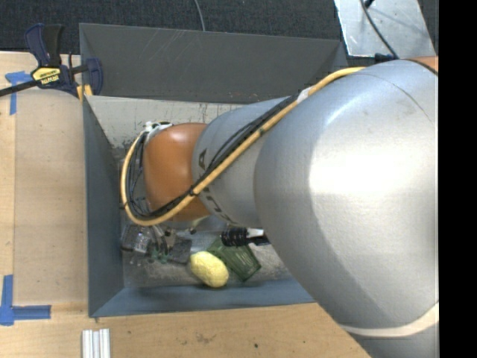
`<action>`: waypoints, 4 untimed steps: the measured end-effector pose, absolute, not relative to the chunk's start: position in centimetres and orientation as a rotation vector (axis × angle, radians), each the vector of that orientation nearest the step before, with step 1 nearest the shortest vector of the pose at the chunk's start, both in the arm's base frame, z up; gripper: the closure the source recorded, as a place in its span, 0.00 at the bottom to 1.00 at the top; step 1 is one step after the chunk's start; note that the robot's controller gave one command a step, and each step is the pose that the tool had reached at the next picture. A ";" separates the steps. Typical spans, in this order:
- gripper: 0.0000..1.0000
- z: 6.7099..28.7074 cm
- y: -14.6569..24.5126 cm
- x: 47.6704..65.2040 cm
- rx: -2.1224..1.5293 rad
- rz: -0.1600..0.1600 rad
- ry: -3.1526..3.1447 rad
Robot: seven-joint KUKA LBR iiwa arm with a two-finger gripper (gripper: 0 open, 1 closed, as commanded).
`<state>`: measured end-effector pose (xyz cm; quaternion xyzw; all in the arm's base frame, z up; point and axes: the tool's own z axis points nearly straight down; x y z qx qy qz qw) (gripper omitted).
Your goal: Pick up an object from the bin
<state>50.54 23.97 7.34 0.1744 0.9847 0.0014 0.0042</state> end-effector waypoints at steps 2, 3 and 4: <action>1.00 7.5 23.9 50.5 0.547 0.003 3.087; 1.00 8.1 23.9 50.4 0.548 0.000 3.092; 1.00 8.9 23.9 50.4 0.548 0.001 3.092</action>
Offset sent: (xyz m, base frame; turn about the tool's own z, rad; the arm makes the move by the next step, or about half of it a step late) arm 0.0000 0.0000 0.0139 0.0000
